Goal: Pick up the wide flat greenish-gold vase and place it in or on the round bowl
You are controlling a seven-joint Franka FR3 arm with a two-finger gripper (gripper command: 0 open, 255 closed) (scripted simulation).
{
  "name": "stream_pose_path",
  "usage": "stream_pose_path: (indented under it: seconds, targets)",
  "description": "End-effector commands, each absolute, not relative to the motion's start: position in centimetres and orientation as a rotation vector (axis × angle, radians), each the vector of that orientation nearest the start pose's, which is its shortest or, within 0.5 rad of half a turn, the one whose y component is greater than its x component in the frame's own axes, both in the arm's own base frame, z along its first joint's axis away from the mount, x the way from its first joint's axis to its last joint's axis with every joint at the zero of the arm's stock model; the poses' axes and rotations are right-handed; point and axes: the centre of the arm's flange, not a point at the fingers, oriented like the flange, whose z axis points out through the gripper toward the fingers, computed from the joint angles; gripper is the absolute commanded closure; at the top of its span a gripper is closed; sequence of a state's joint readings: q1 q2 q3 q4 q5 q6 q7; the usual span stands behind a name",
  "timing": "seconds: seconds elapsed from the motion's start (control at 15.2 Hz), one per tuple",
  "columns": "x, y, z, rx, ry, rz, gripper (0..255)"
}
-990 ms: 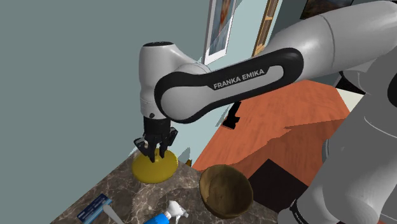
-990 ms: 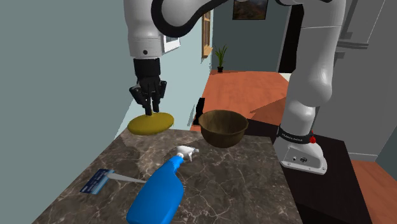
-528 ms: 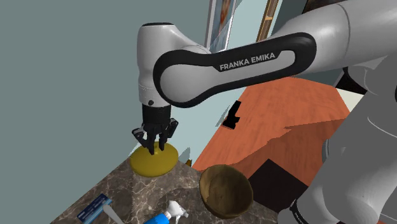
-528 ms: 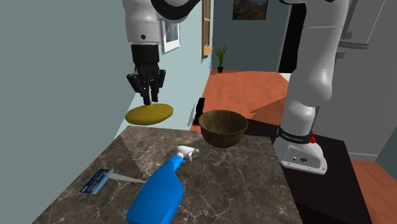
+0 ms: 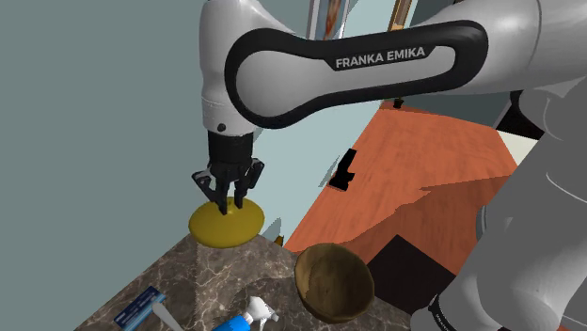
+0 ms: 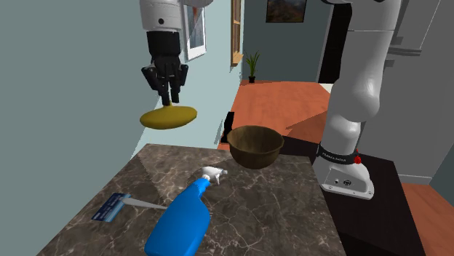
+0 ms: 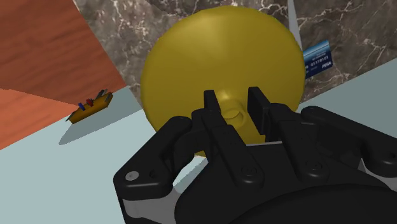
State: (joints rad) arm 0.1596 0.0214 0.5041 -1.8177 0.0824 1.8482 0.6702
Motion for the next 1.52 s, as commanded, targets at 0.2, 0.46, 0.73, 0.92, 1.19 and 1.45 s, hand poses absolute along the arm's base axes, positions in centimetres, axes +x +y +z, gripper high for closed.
stream_pose_path:
  seconds: [0.2, 0.46, 0.73, 0.92, 1.19, 1.45]
  targets:
    - [43.5, 34.8, 54.1, -3.063, 0.044, 0.071, 255]
    - [39.1, 32.0, 55.1, -3.063, 0.044, 0.071, 255]
    - [34.7, 29.3, 56.0, -3.063, 0.044, 0.071, 255]
    - [31.3, 27.3, 56.8, -3.063, 0.044, 0.071, 255]
    - [26.9, 24.5, 57.7, -3.063, 0.044, 0.071, 255]
    - [23.2, 22.2, 58.0, -3.063, 0.044, 0.071, 255]
